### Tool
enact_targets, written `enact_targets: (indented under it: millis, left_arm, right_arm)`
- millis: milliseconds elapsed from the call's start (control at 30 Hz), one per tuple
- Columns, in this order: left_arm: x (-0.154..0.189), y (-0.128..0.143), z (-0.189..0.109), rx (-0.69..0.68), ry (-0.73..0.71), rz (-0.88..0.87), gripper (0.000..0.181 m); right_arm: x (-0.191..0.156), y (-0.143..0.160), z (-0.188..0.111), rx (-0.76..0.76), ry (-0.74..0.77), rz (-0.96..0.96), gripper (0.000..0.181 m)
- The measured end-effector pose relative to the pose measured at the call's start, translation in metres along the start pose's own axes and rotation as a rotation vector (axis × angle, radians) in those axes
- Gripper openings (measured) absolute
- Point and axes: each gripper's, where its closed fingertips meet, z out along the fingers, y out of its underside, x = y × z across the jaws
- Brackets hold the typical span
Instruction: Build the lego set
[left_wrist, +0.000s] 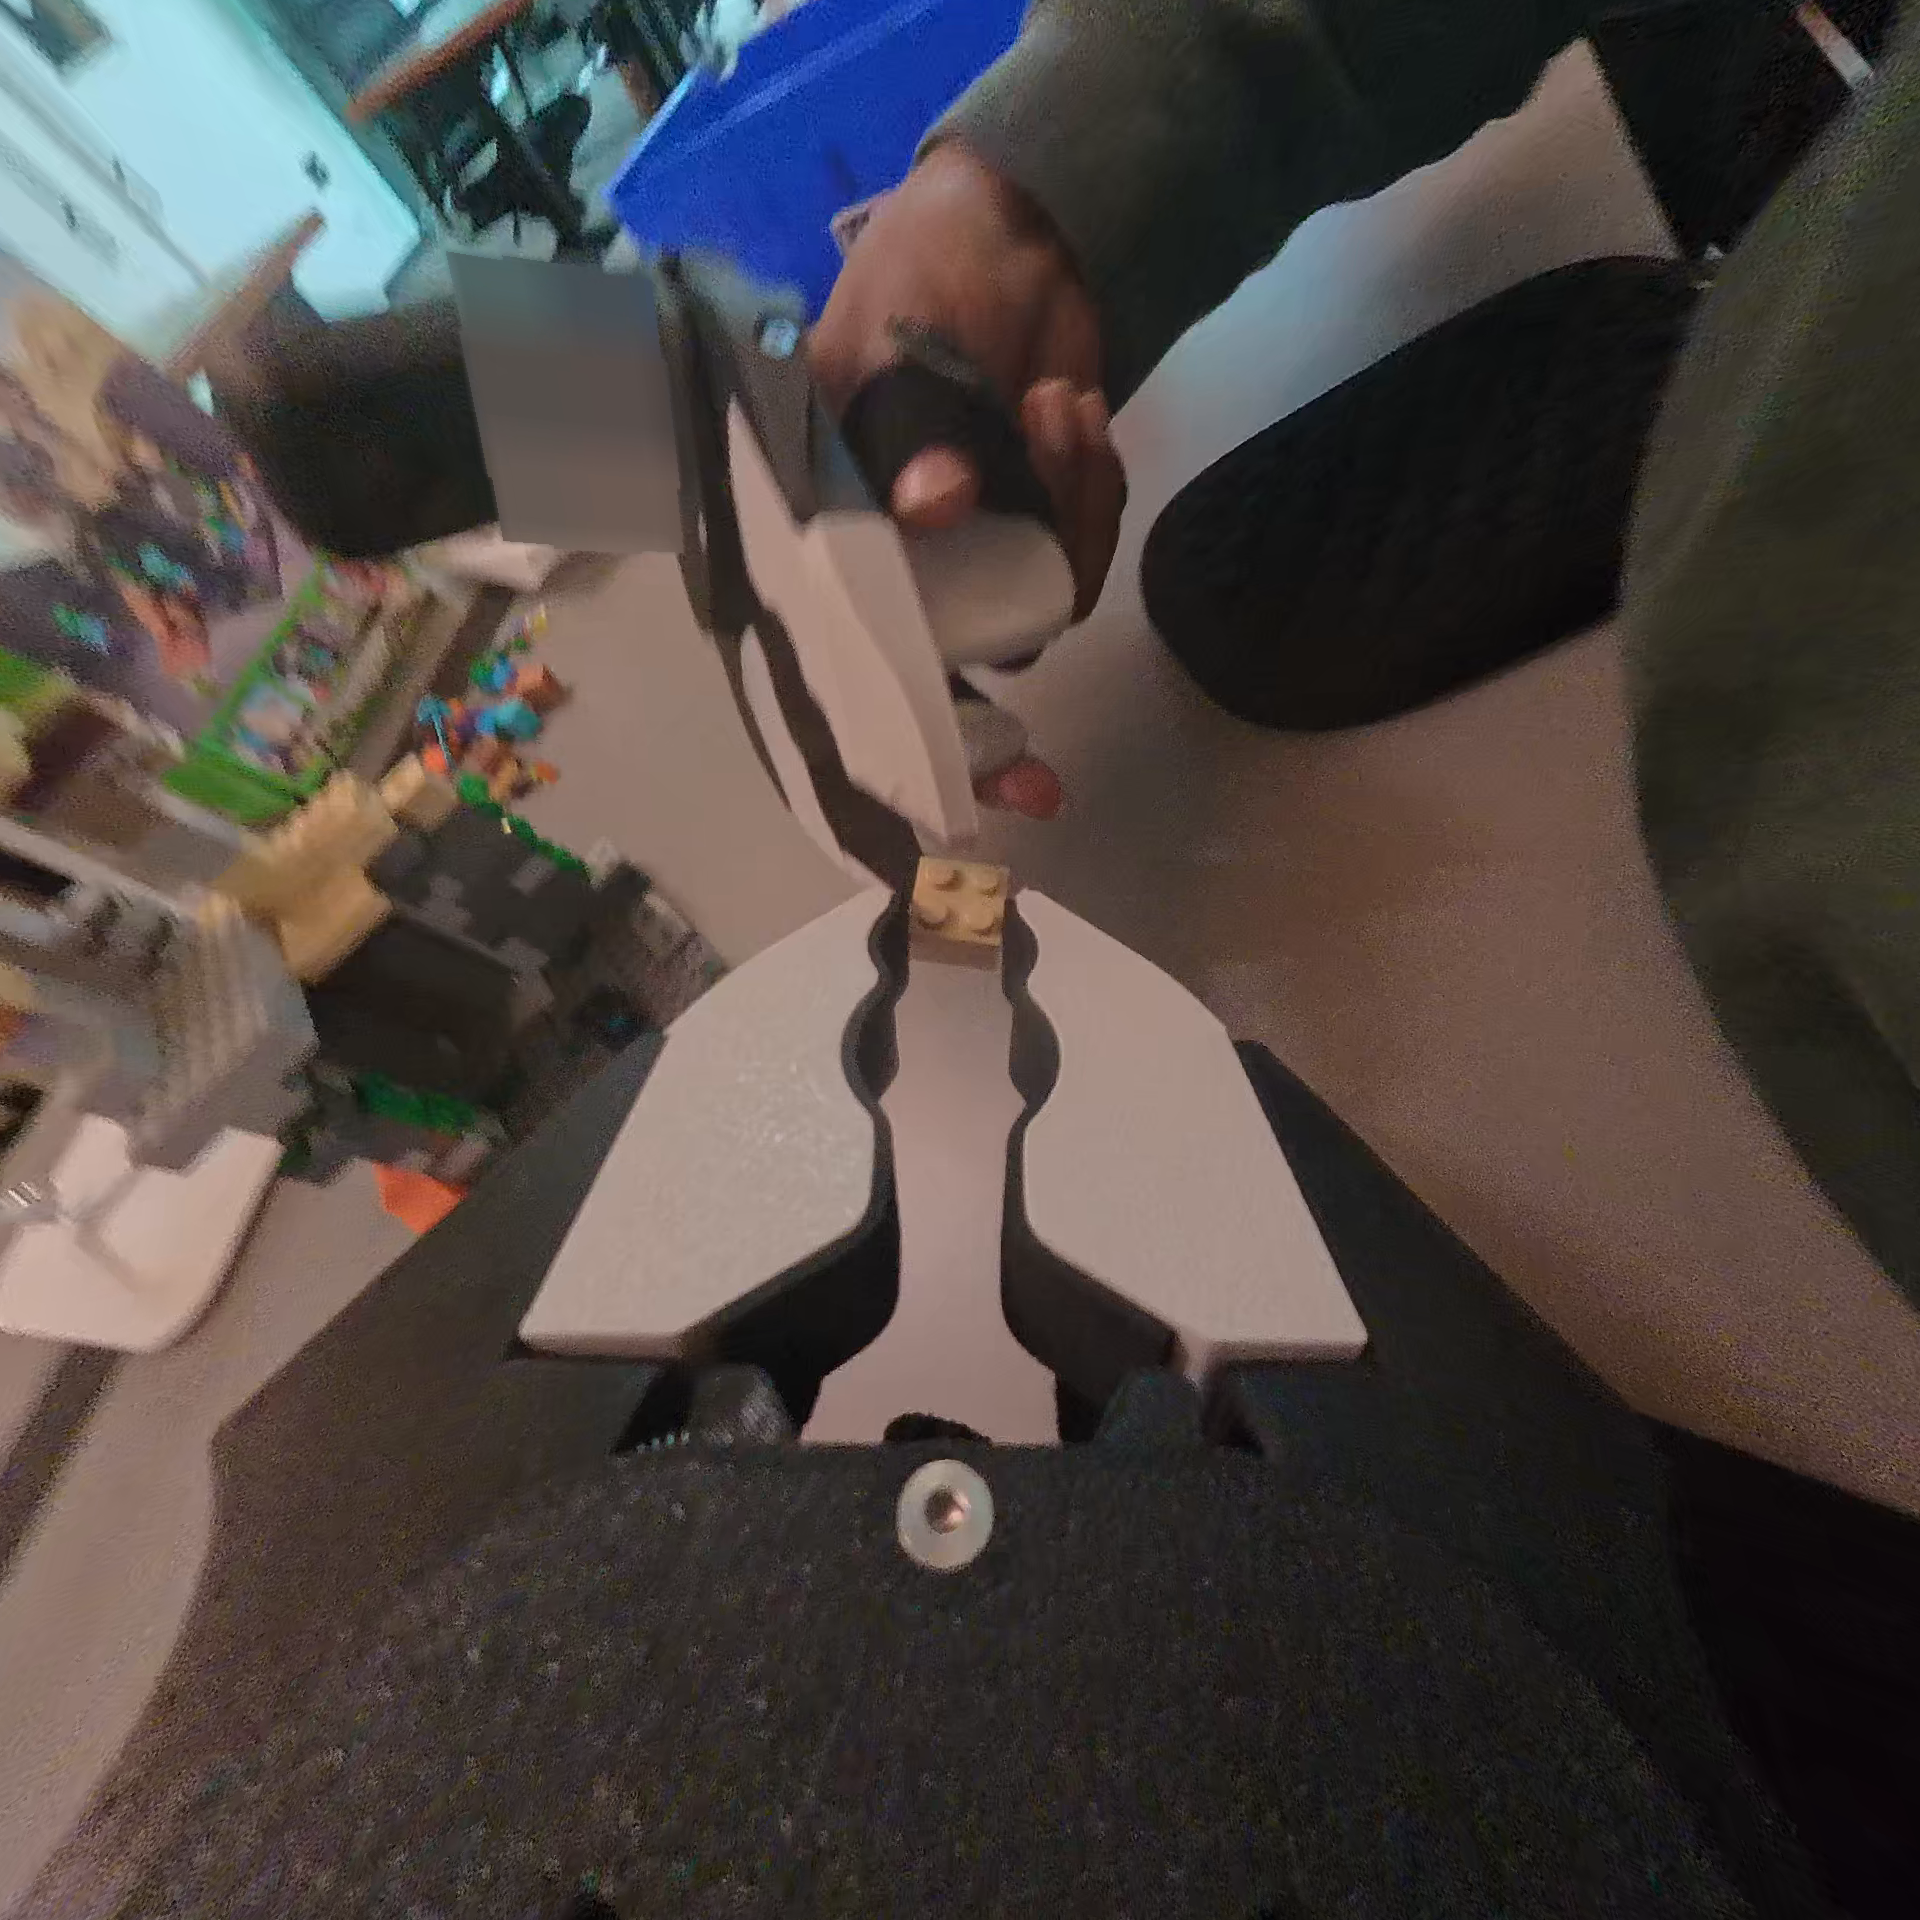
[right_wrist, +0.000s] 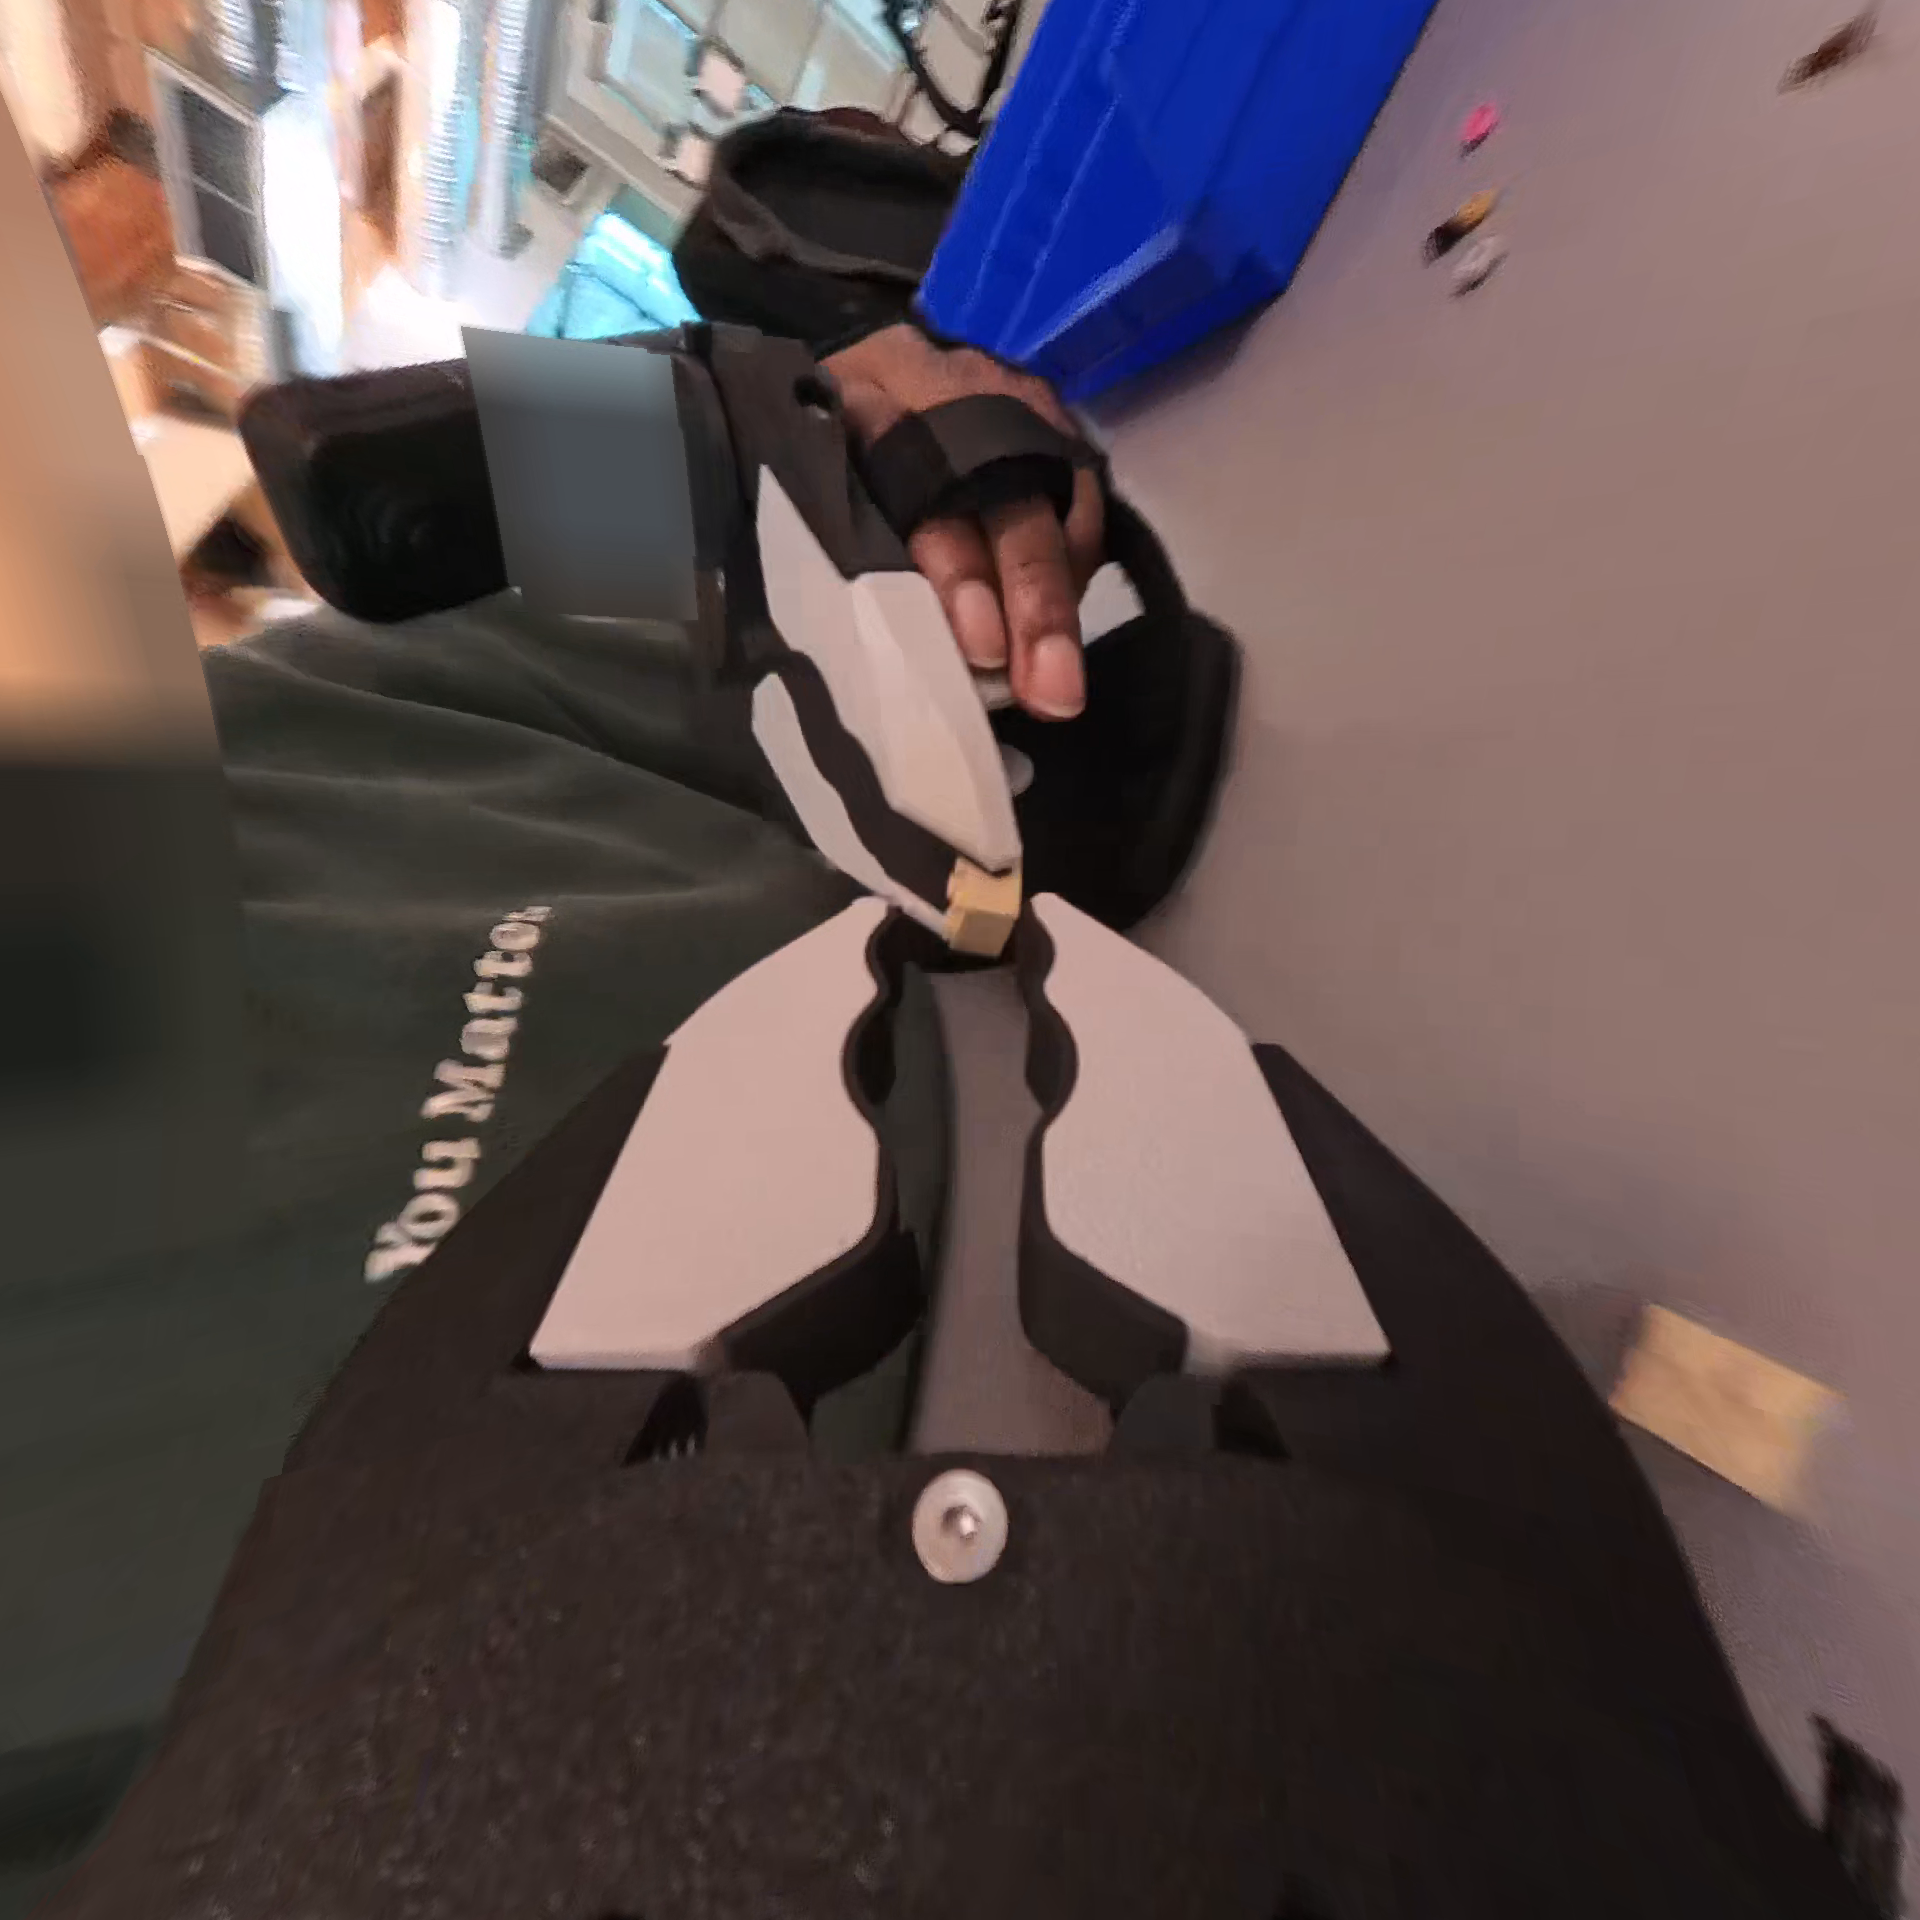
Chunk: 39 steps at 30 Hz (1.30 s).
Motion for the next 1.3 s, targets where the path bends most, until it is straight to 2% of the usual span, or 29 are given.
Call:
enact_targets:
  millis: [133, 200, 333, 467, 600, 667, 833, 933, 1033, 1300]
  left_arm:
    - [-0.009, 0.048, 0.023, -0.169, 0.072, -0.265, 0.017]
    - [-0.006, 0.062, 0.033, -0.198, 0.131, -0.353, 0.017]
    - [-0.007, 0.080, 0.049, -0.272, 0.164, -0.385, 0.017]
    - [-0.010, 0.087, 0.054, -0.302, 0.160, -0.370, 0.019]
    - [-0.015, 0.090, 0.051, -0.313, 0.154, -0.360, 0.021]
    - [-0.017, 0.094, 0.047, -0.321, 0.152, -0.354, 0.019]
    - [-0.026, 0.105, 0.034, -0.343, 0.123, -0.361, 0.016]
    - [-0.025, 0.103, 0.032, -0.320, 0.123, -0.360, 0.022]
    - [-0.022, 0.101, 0.034, -0.305, 0.117, -0.336, 0.027]
    - [-0.028, 0.104, 0.031, -0.324, 0.072, -0.345, 0.021]
  right_arm:
    - [0.033, -0.011, -0.042, 0.038, 0.292, -0.179, 0.022]
    - [0.046, -0.010, -0.060, 0.033, 0.418, -0.243, 0.022]
    - [0.070, 0.017, -0.084, -0.101, 0.640, -0.336, 0.024]
    - [0.090, 0.040, -0.085, -0.208, 0.800, -0.397, 0.028]
    - [0.102, 0.041, -0.073, -0.267, 0.871, -0.465, 0.029]
    - [0.108, 0.037, -0.069, -0.309, 0.903, -0.504, 0.017]
    - [0.101, 0.026, -0.031, -0.407, 0.804, -0.673, 0.017]
    - [0.102, 0.023, -0.013, -0.455, 0.767, -0.714, 0.017]
    - [0.105, 0.018, -0.005, -0.458, 0.762, -0.712, 0.017]
    - [0.112, 0.005, 0.000, -0.472, 0.785, -0.736, 0.017]
